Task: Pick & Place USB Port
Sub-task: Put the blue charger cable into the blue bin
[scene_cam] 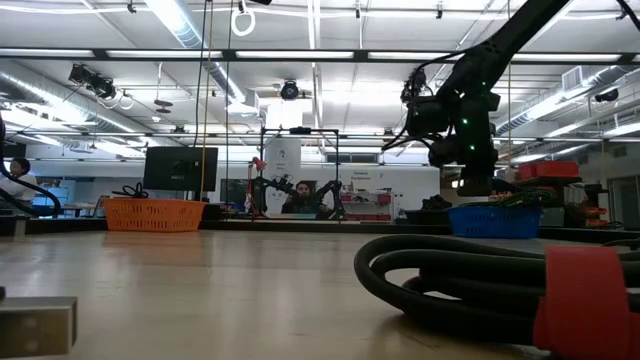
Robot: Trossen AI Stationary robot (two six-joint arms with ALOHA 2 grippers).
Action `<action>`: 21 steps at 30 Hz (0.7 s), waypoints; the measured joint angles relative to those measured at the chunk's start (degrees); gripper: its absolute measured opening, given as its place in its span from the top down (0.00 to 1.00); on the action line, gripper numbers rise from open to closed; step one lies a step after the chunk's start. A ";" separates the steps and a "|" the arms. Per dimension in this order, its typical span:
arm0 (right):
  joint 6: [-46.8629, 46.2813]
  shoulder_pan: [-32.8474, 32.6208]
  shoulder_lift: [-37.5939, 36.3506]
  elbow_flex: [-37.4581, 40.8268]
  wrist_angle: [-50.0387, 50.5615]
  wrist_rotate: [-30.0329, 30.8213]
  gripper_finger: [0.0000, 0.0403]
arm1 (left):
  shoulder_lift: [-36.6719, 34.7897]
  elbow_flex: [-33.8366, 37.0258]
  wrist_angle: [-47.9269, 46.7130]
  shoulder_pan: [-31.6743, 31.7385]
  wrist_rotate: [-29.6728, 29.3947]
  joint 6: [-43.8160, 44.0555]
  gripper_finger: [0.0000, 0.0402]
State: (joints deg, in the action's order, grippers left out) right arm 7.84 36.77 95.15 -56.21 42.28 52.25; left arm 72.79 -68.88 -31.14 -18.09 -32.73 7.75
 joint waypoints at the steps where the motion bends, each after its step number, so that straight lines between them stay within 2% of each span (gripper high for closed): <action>1: 0.11 -0.33 0.00 0.00 -0.44 0.29 0.96 | 0.00 0.00 0.02 0.00 0.00 0.00 0.82; 10: 3.25 -2.81 0.00 0.00 -3.09 2.72 0.96 | 0.00 0.00 0.04 0.00 0.00 -0.01 0.82; 16: 3.68 -3.69 0.17 0.00 -5.46 -2.85 0.96 | 0.02 0.00 0.04 -0.02 0.00 0.00 0.82; 21: 3.93 -3.60 0.20 -0.02 -6.93 -3.65 0.96 | 0.02 0.00 0.02 -0.02 0.02 0.04 0.82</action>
State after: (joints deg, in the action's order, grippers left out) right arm 11.76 33.17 95.35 -56.23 35.35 48.60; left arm 72.82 -68.88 -31.11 -18.11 -32.71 7.79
